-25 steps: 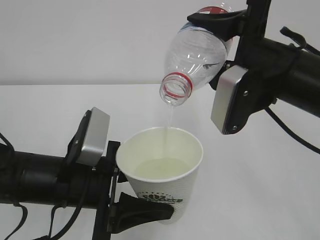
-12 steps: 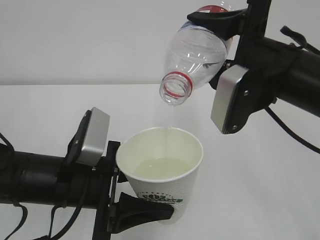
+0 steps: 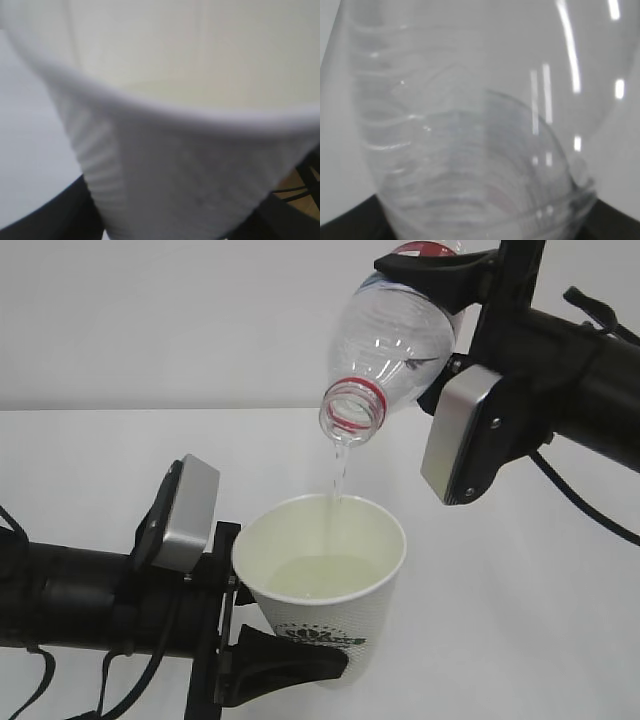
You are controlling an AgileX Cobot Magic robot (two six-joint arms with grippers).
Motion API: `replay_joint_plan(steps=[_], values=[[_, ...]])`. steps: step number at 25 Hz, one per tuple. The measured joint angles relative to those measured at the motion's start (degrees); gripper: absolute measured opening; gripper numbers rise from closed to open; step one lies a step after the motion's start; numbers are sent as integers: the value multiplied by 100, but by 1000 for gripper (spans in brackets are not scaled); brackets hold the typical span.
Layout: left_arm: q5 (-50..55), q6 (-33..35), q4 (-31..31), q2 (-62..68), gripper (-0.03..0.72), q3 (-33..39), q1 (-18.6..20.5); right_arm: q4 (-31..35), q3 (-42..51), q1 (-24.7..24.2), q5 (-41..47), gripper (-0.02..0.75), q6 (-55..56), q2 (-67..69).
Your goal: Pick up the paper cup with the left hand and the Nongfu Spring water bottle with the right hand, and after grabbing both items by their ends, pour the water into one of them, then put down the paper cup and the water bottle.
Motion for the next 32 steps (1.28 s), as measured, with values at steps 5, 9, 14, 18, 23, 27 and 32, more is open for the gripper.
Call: replay_joint_plan(steps=[5,9,14,18,23,27,32], values=[[0,0,0,0,459,0,0,0,-9,0,-36,451,0,0],[0,0,0,0,459,0,0,0,-9,0,-38,451,0,0],[0,0,0,0,459,0,0,60,-9,0,-48,451,0,0],[0,0,0,0,459,0,0,111,-9,0,-48,451,0,0],[0,0,0,0,459,0,0,136,-9,0,-48,451,0,0],[0,0,0,0,459,0,0,136,-9,0,-48,451,-82,0],[0,0,0,0,459,0,0,136,-9,0,-48,451,-198,0]])
